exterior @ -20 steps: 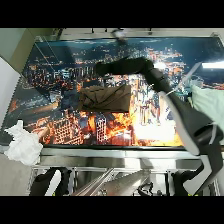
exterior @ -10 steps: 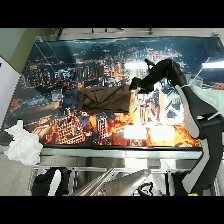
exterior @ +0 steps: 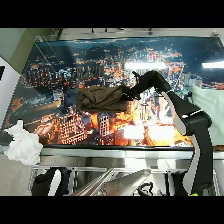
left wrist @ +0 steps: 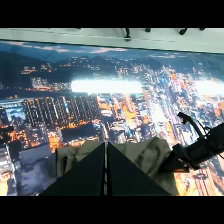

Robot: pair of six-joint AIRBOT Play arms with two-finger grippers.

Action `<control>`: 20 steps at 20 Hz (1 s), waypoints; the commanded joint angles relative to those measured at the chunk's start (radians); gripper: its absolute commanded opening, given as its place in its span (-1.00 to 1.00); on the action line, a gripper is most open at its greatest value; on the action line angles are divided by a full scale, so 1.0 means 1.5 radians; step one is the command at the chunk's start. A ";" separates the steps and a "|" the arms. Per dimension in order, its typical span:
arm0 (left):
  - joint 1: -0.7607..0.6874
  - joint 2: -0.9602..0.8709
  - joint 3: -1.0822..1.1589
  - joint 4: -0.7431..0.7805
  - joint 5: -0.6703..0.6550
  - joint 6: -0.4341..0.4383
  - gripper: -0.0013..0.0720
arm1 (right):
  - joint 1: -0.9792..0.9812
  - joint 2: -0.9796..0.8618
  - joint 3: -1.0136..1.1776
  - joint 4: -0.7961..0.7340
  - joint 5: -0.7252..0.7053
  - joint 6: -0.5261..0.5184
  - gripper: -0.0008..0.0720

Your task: Fold the shirts.

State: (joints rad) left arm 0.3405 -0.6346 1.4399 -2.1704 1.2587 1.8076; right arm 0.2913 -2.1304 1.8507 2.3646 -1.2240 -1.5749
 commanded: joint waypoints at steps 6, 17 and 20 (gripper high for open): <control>0.001 0.001 0.000 0.001 0.007 -0.001 -0.93 | -0.092 0.178 0.149 0.037 -0.007 0.010 -0.94; 0.001 0.001 0.000 -0.004 0.036 -0.001 -0.93 | -0.518 0.357 0.131 -0.126 -0.115 0.174 -0.94; 0.001 0.001 0.000 -0.004 0.041 -0.004 -0.93 | -0.574 0.357 0.080 -0.280 -0.150 0.206 -0.94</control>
State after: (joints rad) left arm 0.3405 -0.6342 1.4399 -2.1765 1.3071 1.8046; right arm -0.4755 -1.6024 2.0216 2.1574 -1.3834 -1.3190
